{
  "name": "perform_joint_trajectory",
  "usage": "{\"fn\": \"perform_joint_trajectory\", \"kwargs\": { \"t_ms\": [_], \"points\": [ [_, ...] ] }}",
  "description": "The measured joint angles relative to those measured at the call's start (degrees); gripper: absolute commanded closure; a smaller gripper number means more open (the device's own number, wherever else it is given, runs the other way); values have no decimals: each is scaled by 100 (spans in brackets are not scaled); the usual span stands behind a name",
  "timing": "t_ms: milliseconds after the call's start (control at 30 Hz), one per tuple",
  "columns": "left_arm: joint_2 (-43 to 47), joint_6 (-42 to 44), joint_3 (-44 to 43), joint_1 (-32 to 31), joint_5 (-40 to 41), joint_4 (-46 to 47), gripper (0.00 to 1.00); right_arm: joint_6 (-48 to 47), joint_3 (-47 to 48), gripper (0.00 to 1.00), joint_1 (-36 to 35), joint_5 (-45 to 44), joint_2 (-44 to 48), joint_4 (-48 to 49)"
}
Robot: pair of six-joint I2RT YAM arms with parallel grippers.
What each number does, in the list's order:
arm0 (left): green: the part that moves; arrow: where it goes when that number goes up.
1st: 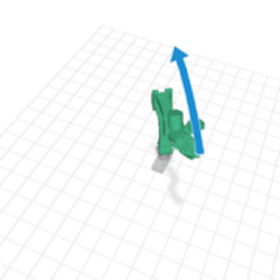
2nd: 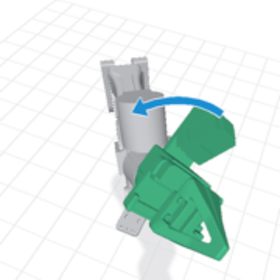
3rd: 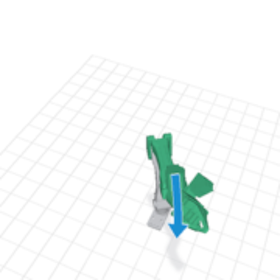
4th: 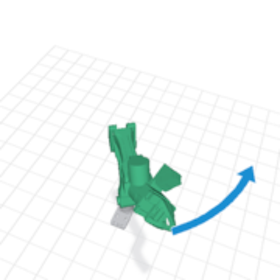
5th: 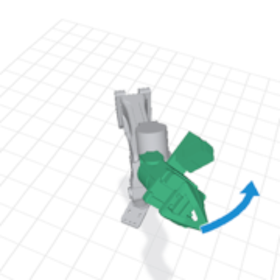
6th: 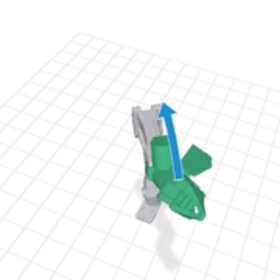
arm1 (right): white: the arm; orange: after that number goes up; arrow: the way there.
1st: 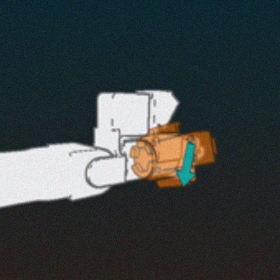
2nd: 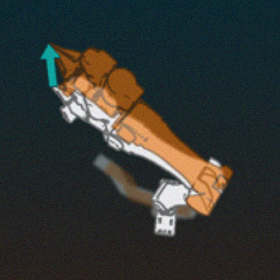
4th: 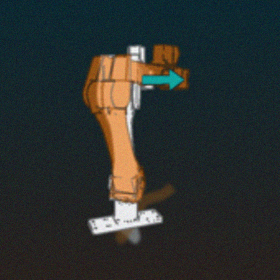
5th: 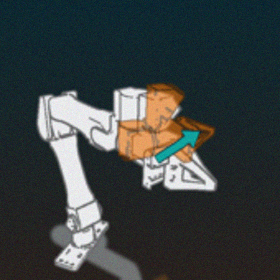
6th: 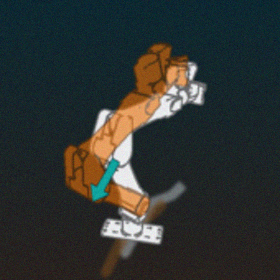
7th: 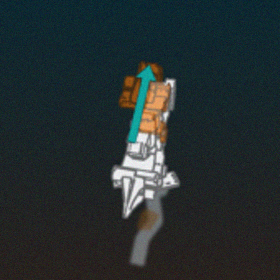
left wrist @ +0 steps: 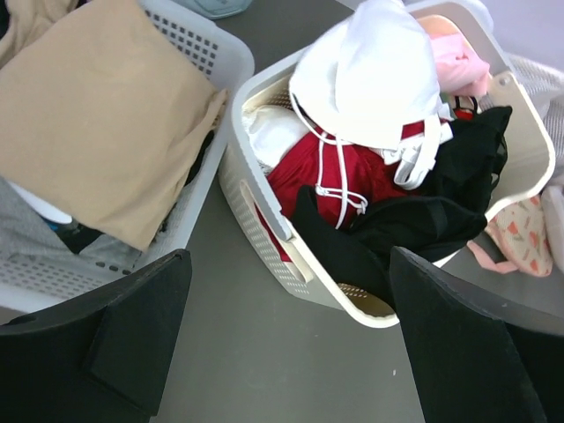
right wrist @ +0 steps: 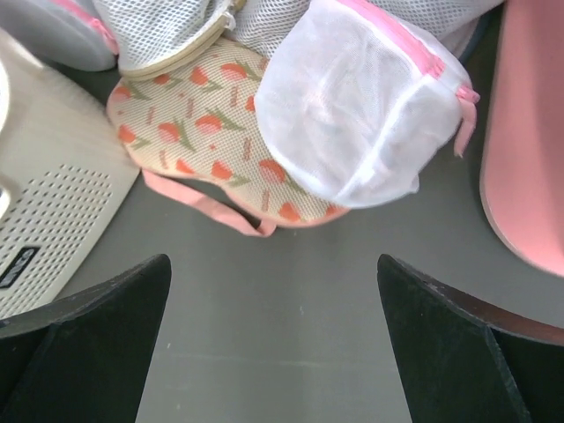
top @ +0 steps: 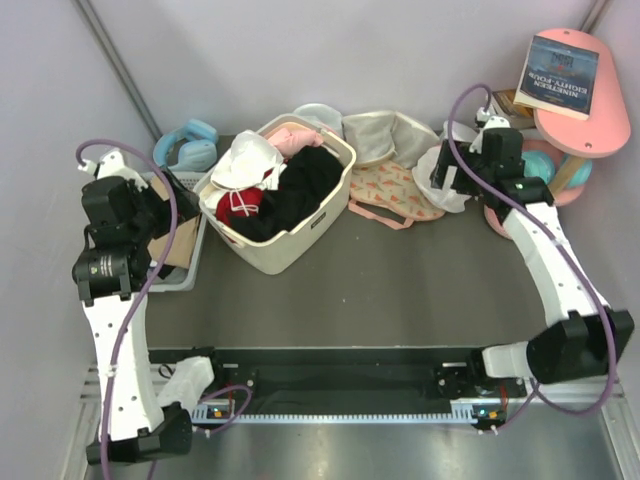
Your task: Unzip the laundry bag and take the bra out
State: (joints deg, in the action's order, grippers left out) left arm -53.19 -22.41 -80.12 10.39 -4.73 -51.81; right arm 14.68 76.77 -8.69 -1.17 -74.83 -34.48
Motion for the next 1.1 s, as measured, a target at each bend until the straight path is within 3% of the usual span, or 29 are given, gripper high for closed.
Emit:
{"fn": "perform_joint_trajectory", "kwargs": {
  "t_ms": [467,567,600,667,700,733,767,967,1100],
  "points": [
    [-306,249,-13,-452,127,105,1,-24,326,0,20,-70,-2651,1340],
    [-291,264,-13,-457,168,42,1,-7,640,19,-7,-232,-3143,1414],
    [-280,267,-13,-455,186,31,1,11,765,39,-20,-343,-3309,1416],
    [-243,271,-13,-455,240,22,1,9,935,62,-20,-509,-3536,1405],
    [-227,273,-13,-455,264,22,1,46,1005,86,-20,-577,-3628,1388],
    [-214,275,-13,-455,271,17,1,63,1060,95,-20,-638,-3694,1368],
    [-203,273,-15,-457,282,13,1,22,1095,100,-20,-682,-3727,1353],
    [-225,275,-68,-459,225,-7,2,-103,1088,100,-83,-874,-3574,1196],
    [-369,289,-162,-570,168,15,2,-328,382,100,-284,-1038,-2669,1054]
  ]
}}
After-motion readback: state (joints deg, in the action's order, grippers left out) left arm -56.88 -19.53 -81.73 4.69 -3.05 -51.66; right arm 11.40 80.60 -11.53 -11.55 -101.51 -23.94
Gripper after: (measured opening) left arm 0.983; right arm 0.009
